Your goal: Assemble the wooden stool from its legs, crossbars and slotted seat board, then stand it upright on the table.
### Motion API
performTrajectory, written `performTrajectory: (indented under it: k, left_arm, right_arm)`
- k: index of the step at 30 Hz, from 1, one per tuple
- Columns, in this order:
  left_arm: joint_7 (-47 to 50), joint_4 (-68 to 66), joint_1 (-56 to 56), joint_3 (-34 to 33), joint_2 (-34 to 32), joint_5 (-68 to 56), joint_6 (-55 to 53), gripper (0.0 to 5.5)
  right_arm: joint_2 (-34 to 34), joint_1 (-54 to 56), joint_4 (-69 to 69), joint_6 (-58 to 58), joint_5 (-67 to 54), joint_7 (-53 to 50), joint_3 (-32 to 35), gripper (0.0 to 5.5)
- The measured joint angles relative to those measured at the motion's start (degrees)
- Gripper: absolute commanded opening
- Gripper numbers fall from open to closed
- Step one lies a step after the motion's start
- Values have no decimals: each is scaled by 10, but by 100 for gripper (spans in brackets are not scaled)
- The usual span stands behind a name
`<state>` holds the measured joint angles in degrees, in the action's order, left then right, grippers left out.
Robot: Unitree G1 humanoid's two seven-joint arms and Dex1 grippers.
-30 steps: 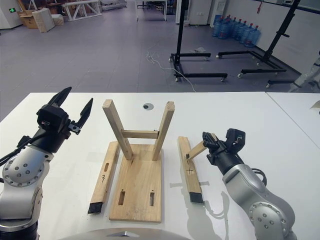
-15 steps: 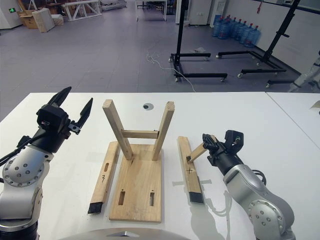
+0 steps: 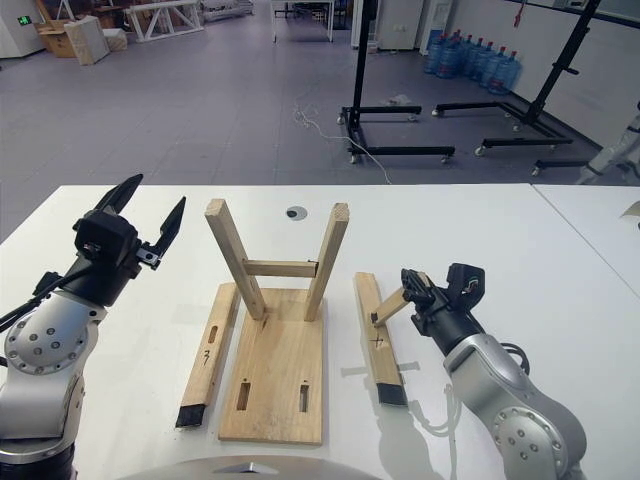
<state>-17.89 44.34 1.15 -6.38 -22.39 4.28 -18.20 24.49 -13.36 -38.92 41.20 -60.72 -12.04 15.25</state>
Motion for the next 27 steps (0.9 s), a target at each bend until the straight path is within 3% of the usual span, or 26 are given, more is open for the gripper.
performTrajectory:
  k: [27]
  left_arm:
    - [0, -3, 10, 16, -6, 10, 11, 289]
  right_arm:
    - [25, 16, 2, 39, 79, 24, -32, 38]
